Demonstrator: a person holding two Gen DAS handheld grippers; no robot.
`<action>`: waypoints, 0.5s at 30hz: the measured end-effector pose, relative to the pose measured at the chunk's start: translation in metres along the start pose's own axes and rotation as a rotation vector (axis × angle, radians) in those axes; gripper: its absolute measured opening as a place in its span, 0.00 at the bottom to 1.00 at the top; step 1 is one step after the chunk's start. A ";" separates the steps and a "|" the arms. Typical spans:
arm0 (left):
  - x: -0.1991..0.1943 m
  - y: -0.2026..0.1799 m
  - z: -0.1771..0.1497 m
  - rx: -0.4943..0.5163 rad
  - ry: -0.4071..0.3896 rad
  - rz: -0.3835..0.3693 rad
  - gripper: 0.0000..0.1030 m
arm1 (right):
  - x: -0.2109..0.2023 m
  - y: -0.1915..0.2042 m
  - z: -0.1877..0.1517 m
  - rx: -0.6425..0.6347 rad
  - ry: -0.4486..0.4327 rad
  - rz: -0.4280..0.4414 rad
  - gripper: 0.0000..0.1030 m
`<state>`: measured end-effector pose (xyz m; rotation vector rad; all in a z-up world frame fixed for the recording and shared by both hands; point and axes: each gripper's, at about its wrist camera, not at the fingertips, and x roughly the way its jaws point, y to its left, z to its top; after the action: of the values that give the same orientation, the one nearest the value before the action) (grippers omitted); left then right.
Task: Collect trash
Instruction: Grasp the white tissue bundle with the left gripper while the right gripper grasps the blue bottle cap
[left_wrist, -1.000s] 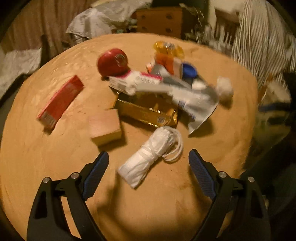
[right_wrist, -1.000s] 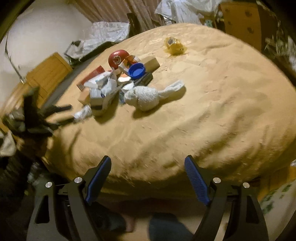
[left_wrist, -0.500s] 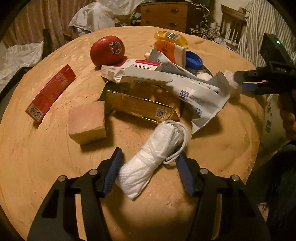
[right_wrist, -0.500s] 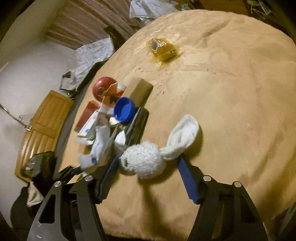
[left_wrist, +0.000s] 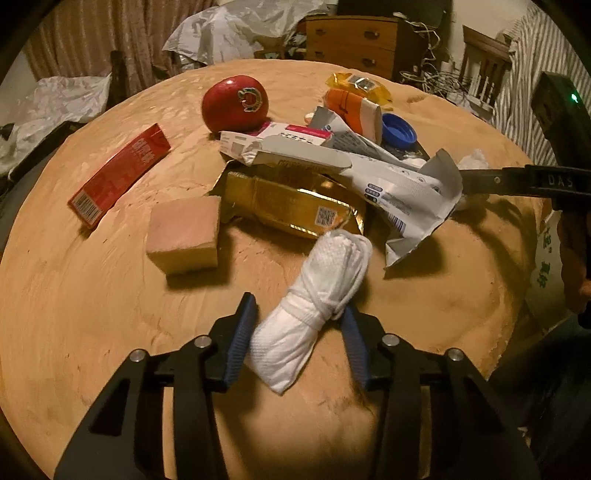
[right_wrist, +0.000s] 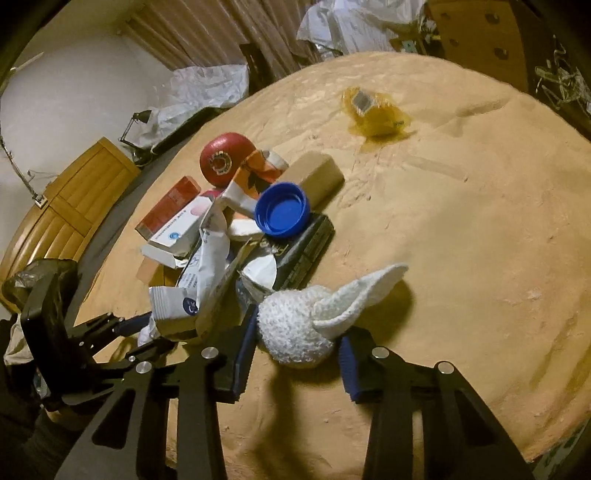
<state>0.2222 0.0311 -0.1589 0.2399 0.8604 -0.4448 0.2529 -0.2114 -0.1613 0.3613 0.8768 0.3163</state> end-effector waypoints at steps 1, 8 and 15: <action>-0.001 0.001 0.000 -0.008 -0.001 0.003 0.41 | -0.002 -0.001 0.000 -0.011 -0.004 -0.012 0.39; -0.004 0.008 -0.005 -0.085 -0.016 0.032 0.41 | -0.027 -0.014 0.001 -0.038 -0.089 -0.157 0.74; -0.006 0.008 -0.006 -0.136 -0.031 0.054 0.41 | -0.063 0.007 0.002 -0.111 -0.208 -0.151 0.63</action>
<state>0.2188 0.0423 -0.1581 0.1297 0.8485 -0.3375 0.2161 -0.2316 -0.1138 0.2193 0.6754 0.1831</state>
